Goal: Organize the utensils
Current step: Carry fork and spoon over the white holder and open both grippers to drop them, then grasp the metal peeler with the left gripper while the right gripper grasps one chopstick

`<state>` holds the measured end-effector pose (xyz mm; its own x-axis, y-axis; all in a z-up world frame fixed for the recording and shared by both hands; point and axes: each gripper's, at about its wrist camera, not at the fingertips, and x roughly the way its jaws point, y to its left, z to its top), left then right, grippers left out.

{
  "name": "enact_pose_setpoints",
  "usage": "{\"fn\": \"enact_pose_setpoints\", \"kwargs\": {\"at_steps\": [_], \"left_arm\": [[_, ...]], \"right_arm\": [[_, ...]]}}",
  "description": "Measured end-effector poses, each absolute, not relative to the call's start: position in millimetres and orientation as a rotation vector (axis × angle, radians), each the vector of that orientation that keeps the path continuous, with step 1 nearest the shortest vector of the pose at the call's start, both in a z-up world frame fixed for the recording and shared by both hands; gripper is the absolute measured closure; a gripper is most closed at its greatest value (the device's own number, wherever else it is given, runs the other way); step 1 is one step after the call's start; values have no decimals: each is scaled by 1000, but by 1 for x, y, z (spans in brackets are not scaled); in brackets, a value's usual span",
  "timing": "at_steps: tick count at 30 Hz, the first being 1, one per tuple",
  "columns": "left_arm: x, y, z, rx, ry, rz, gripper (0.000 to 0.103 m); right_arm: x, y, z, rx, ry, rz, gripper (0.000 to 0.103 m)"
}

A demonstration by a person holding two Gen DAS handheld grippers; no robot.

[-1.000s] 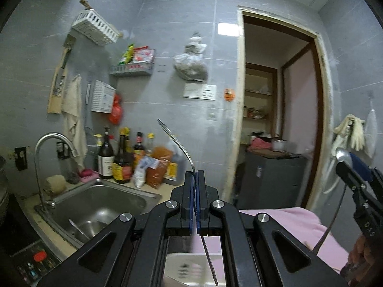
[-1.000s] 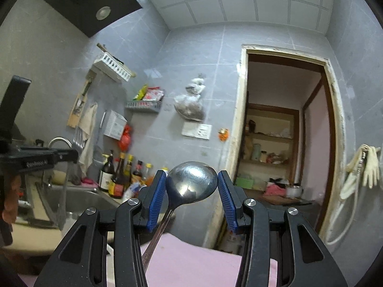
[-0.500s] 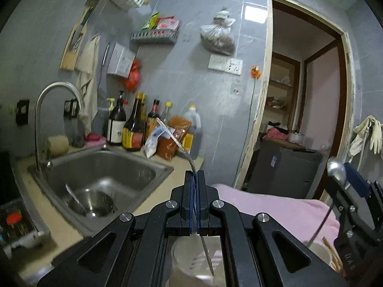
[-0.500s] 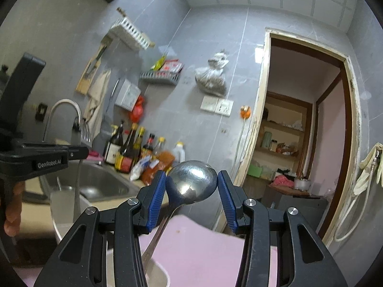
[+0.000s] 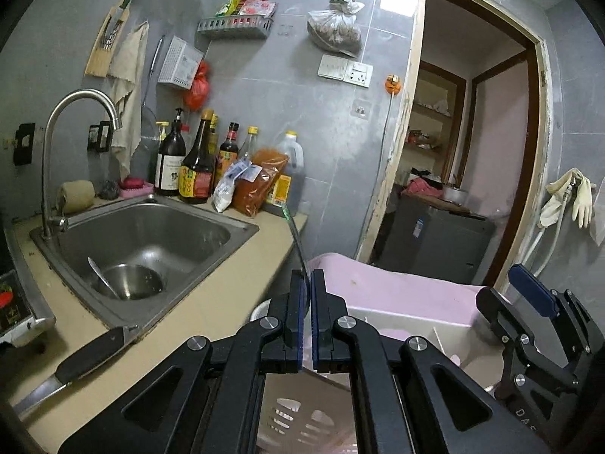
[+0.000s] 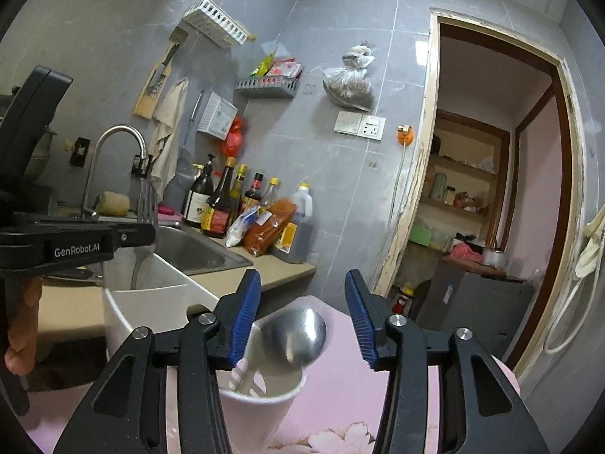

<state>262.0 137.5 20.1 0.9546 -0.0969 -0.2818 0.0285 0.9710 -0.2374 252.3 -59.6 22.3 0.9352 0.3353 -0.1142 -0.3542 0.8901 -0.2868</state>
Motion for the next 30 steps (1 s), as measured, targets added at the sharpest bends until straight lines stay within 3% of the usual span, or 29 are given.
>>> {"fn": "enact_pose_setpoints", "kwargs": {"at_steps": [3, 5, 9, 12, 15, 17, 19, 23, 30], "left_arm": [[258, 138, 23, -250, 298, -78, 94], [254, 139, 27, -262, 288, -85, 74], [246, 136, 35, -270, 263, -87, 69], [242, 131, 43, -257, 247, -83, 62], [233, 124, 51, -249, 220, -86, 50], [225, 117, 58, -242, 194, -89, 41], [219, 109, 65, -233, 169, -88, 31], [205, 92, 74, -211, 110, -74, 15], [185, 48, 81, -112, 54, -127, 6]], "right_arm": [[249, -64, 26, -289, 68, 372, 50], [245, -67, 29, -277, 65, 378, 47], [241, -72, 35, -260, 53, 373, 39], [239, -78, 41, -232, 50, 361, 31], [235, -90, 49, -195, 36, 341, 19], [231, -99, 54, -175, 25, 323, 5], [225, -113, 62, -148, 3, 295, 0], [212, -141, 75, -136, -32, 232, 0], [189, -196, 85, -126, -58, 125, 0]]}}
